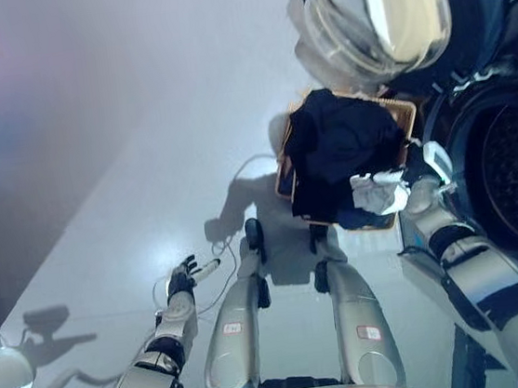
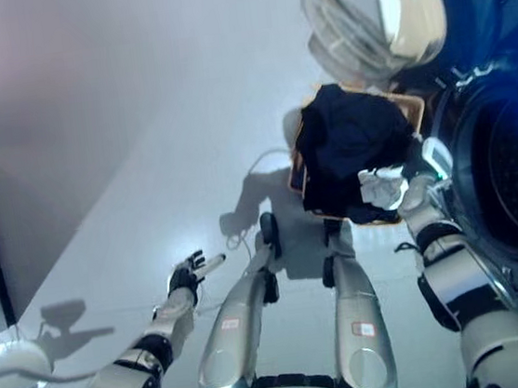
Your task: Put the clothes in the basket into the washing machine.
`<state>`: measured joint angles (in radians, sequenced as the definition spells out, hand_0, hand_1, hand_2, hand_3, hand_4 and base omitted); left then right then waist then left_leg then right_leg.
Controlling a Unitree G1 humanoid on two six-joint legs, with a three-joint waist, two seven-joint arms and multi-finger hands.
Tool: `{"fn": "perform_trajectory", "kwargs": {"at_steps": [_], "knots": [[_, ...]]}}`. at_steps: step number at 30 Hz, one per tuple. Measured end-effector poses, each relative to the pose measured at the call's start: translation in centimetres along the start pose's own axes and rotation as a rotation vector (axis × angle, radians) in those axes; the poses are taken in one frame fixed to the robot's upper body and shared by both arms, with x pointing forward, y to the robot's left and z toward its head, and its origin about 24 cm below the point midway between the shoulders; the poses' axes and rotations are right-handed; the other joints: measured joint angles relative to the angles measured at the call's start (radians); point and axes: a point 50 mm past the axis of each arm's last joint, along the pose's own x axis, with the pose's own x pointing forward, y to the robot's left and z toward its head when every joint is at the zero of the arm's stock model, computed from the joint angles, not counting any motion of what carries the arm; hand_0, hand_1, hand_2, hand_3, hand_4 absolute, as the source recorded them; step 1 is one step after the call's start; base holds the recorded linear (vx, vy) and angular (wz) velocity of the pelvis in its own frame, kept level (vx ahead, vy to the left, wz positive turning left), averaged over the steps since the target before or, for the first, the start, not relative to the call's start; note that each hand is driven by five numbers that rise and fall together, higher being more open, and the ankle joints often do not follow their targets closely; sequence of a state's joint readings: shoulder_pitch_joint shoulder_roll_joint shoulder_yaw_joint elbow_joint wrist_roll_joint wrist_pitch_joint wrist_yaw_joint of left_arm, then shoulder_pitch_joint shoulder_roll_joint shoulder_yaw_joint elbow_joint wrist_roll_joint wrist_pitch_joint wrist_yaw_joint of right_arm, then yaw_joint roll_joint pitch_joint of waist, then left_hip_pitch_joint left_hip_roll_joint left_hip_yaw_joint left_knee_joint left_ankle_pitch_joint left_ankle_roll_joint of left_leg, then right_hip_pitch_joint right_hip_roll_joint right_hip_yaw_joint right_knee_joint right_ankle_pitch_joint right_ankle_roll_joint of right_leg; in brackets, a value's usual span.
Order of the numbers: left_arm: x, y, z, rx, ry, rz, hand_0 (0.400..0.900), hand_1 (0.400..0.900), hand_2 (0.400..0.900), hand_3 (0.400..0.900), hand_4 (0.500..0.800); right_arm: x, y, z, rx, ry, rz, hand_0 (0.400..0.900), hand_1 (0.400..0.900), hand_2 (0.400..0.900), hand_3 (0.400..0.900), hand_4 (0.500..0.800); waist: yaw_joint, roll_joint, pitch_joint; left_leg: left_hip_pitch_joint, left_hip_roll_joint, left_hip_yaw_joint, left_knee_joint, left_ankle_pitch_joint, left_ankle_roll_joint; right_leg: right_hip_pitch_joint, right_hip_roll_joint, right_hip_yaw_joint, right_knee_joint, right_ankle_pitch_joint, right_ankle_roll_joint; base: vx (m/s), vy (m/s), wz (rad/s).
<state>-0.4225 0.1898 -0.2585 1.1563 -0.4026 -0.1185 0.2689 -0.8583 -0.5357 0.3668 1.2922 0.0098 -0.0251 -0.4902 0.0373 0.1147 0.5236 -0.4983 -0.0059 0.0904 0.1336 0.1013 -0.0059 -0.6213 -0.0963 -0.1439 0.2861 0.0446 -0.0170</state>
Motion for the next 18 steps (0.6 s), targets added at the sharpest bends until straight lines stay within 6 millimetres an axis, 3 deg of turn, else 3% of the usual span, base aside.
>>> {"fn": "perform_trajectory", "kwargs": {"at_steps": [6,11,18], "knots": [[0.2,-0.4,3.9,-0.070,-0.141,-0.010,0.900,0.900,0.900,0.900,0.800,1.4,-3.0,3.3,0.042,-0.060,-0.148,0.900,0.900,0.900,0.900,0.800,0.003,0.003,0.017,-0.224,-0.018,0.007,0.222,-0.062,0.008,-0.227,-0.040,0.039,0.219,-0.070,-0.006,-0.03,0.008,0.07],[-0.1,-0.7,5.9,-0.118,-0.227,-0.030,0.900,0.900,0.900,0.900,0.800,1.9,-4.6,3.5,0.046,-0.040,-0.208,0.900,0.900,0.900,0.900,0.800,0.017,0.010,0.023,-0.434,-0.011,0.010,0.469,-0.146,0.005,-0.423,-0.059,0.060,0.418,-0.126,-0.022,-0.03,0.006,0.07],[-0.3,-0.9,6.1,-0.160,-0.230,-0.034,0.900,0.900,0.900,0.900,0.800,2.0,-5.0,3.7,0.066,-0.027,-0.250,0.900,0.900,0.900,0.900,0.800,0.024,0.015,0.025,-0.613,0.007,0.021,0.677,-0.201,0.007,-0.597,-0.065,0.083,0.592,-0.156,-0.039,0.00,-0.001,0.00]]}}
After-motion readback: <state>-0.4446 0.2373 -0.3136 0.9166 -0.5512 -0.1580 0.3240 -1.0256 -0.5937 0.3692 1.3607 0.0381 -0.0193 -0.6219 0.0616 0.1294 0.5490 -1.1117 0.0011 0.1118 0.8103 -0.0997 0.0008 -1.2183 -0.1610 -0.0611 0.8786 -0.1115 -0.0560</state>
